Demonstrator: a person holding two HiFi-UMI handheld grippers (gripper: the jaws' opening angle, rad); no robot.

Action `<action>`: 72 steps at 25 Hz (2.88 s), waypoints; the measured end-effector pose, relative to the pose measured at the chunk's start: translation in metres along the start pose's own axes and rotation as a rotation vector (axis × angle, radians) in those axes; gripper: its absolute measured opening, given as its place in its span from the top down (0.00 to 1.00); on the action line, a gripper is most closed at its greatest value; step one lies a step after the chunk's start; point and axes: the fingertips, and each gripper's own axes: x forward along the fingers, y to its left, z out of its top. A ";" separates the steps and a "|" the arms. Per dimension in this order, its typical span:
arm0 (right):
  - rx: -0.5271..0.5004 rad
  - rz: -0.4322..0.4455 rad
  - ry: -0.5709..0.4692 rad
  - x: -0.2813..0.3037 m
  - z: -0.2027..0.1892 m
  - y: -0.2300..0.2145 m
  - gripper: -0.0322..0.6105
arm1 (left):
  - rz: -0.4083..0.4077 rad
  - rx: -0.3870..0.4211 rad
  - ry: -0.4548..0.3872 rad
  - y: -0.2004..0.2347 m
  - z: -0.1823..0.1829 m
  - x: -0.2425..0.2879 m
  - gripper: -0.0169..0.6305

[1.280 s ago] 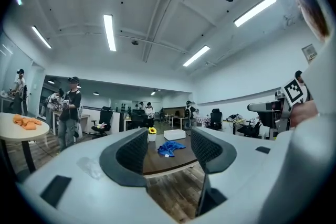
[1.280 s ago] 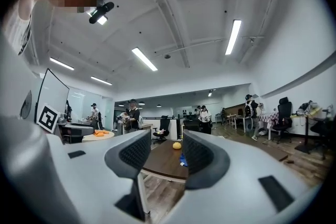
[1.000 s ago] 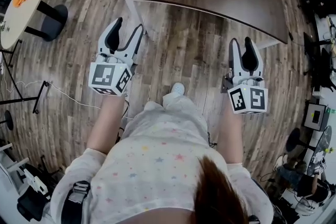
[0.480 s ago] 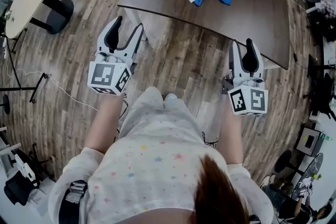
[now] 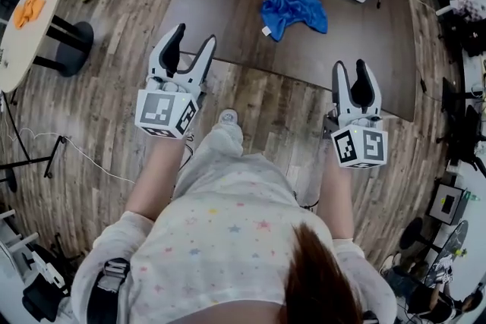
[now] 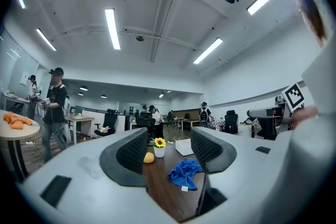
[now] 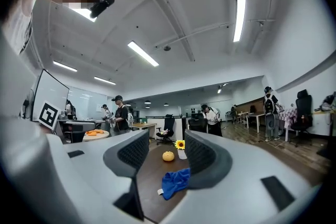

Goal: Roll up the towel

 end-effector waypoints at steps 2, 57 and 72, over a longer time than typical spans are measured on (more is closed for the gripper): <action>-0.012 -0.018 -0.007 0.025 0.001 -0.008 0.63 | -0.031 0.004 -0.004 0.010 -0.002 0.029 0.61; 0.132 0.046 0.222 0.247 -0.103 -0.150 0.63 | -0.128 -0.132 0.190 0.026 -0.115 0.291 0.61; 0.131 -0.051 0.499 0.215 -0.227 -0.189 0.68 | -0.217 -0.132 0.320 0.006 -0.198 0.297 0.61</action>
